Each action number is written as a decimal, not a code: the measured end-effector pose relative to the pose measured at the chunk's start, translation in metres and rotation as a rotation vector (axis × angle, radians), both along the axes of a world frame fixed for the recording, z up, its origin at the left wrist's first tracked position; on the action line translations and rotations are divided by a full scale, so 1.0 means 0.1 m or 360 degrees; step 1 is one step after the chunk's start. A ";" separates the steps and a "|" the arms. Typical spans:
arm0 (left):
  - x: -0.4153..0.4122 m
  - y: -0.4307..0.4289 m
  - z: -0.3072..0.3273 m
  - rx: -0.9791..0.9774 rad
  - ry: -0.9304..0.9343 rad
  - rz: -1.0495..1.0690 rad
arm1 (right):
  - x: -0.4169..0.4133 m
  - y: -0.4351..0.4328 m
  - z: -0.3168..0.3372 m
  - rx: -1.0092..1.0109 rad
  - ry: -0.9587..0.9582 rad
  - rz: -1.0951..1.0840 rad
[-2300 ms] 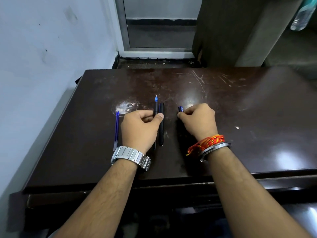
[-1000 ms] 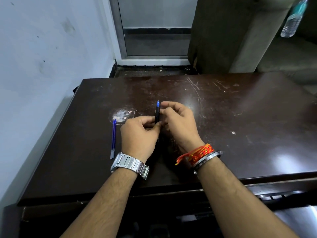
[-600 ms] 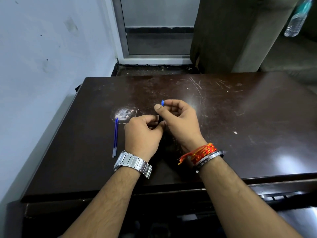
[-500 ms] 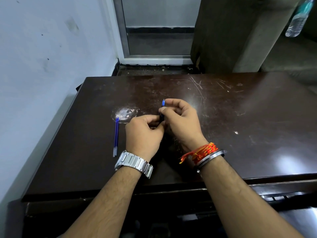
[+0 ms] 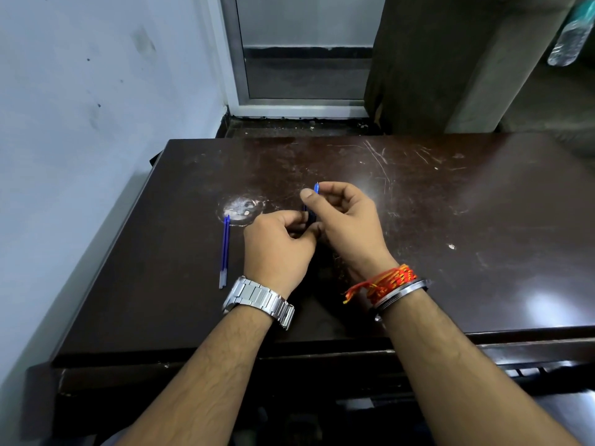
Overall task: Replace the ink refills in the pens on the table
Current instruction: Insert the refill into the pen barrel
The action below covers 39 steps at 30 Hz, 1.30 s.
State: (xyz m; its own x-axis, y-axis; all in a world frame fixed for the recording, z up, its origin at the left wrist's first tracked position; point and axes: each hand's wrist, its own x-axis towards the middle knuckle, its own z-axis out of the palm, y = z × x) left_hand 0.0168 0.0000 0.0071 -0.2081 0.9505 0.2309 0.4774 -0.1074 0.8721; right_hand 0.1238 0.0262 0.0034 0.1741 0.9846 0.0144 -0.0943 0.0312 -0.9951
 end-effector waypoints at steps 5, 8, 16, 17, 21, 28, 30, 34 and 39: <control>0.00 -0.02 0.00 -0.0013 0.0016 -0.0011 | 0.02 0.01 0.02 -0.0066 0.0056 0.0048; 0.00 -0.01 0.00 0.0000 0.0020 -0.0003 | 0.01 0.01 0.01 -0.0055 0.0057 0.0030; 0.01 -0.01 -0.01 -0.0018 0.0024 0.0002 | 0.01 0.02 0.01 -0.0087 0.0094 0.0024; 0.01 -0.01 -0.01 -0.0023 0.0017 0.0006 | 0.01 0.01 0.01 -0.0074 0.0068 0.0005; 0.00 -0.01 -0.01 0.0006 0.0024 0.0007 | 0.01 0.00 -0.02 -0.0032 -0.0076 0.0027; 0.01 0.01 -0.02 -0.0001 0.0007 0.0008 | 0.01 0.01 -0.02 -0.0038 -0.0009 0.0020; 0.00 0.01 -0.02 0.0029 0.0031 0.0012 | 0.01 0.00 -0.02 -0.0010 -0.0058 0.0024; 0.01 0.01 -0.02 0.0013 0.0026 0.0007 | 0.02 0.01 0.02 -0.0062 0.0084 0.0051; 0.01 0.03 -0.03 0.0044 0.0016 0.0021 | 0.02 -0.01 0.01 -0.0034 -0.0021 0.0007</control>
State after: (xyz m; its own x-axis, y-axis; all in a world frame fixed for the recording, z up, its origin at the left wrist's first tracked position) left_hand 0.0173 0.0025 0.0042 -0.2181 0.9409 0.2590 0.4877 -0.1248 0.8640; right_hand 0.1254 0.0249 0.0041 0.1696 0.9855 -0.0042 -0.0814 0.0097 -0.9966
